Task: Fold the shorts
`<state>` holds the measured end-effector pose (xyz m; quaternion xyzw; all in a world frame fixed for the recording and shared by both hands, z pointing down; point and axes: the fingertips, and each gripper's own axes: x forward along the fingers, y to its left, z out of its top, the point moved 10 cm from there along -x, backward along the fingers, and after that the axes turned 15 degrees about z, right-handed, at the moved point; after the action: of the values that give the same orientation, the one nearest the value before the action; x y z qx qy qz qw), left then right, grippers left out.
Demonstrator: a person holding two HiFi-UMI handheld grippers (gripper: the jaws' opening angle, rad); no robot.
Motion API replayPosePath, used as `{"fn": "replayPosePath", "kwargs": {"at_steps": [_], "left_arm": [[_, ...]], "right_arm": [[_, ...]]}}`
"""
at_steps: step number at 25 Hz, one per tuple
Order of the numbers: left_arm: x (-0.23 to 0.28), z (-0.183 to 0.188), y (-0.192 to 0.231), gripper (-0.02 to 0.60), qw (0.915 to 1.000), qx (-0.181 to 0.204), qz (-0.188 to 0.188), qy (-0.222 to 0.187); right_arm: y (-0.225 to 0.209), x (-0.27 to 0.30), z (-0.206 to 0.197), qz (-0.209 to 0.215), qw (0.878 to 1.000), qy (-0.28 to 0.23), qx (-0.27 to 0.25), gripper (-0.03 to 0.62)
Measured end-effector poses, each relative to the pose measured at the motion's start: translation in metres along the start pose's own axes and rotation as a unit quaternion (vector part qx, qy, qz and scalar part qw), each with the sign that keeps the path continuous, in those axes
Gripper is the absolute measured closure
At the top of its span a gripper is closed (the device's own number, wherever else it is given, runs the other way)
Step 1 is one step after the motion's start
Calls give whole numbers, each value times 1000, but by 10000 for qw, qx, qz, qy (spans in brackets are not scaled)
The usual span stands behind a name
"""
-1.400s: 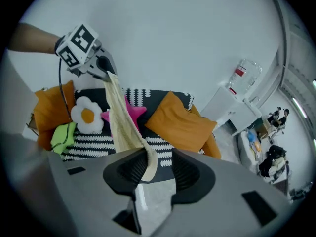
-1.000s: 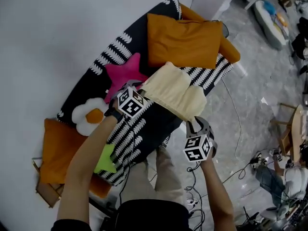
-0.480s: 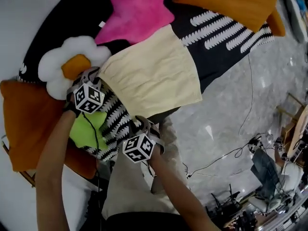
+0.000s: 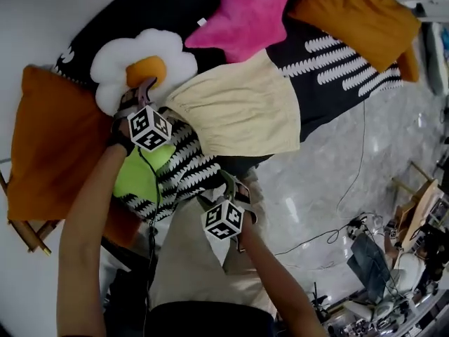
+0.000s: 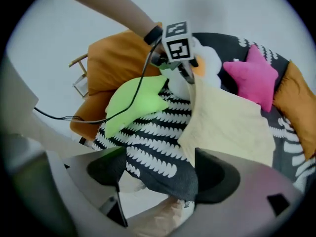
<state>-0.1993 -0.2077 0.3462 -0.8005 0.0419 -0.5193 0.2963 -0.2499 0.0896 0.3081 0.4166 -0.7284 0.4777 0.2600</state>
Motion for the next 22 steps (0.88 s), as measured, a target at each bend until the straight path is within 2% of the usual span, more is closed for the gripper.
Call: {"fn": "replayPosePath", "kwargs": {"at_steps": [1,2,3,4,5,6,7,10,12,13,15,17,18,20,22], "left_arm": [[-1,3,-3,202,9994,283,193,-109],[-1,7,-8,200,9962,749,386,-229],[-1,11,-14,187,9880,1394,564,-353],[-2,14,-23,183,9739,2113,683,-469],[-4,17,-33,181,9582,2721,689,-554],[-8,18,-45,177,9481,3079,547,-578],[-12,15,-55,164,9466,3170,255,-530],[-22,-7,-71,131,9563,2780,-873,-258],[-26,-18,-74,123,9567,2673,-1155,-44],[-28,-20,-77,123,9598,2555,-1165,54],[-34,-19,-87,123,9739,1982,-1090,194],[-46,-15,-102,123,9891,1092,-948,267],[-55,-13,-110,124,9939,603,-875,280],[-73,-11,-132,126,9958,-277,-829,278],[-85,-11,-163,126,9928,-730,-923,225]], "right_arm": [[-9,-10,-9,-136,9997,-99,149,145],[-21,-20,-18,-257,9990,-184,301,145],[-33,-30,-28,-355,9982,-230,428,145],[-44,-39,-38,-433,9975,-228,519,146],[-52,-47,-50,-493,9970,-187,574,146],[-56,-53,-64,-537,9967,-119,597,146],[-58,-57,-77,-562,9967,-36,584,146],[-62,-61,-104,-604,9971,167,429,146],[-70,-67,-121,-673,9966,203,439,146],[-76,-71,-132,-737,9959,207,474,146],[-91,-80,-157,-915,9943,240,486,146],[-108,-90,-178,-1118,9926,309,364,146],[-116,-94,-186,-1217,9916,361,236,148],[-132,-97,-197,-1423,9883,501,-200,152],[-153,-91,-204,-1646,9820,622,-695,154]]}}
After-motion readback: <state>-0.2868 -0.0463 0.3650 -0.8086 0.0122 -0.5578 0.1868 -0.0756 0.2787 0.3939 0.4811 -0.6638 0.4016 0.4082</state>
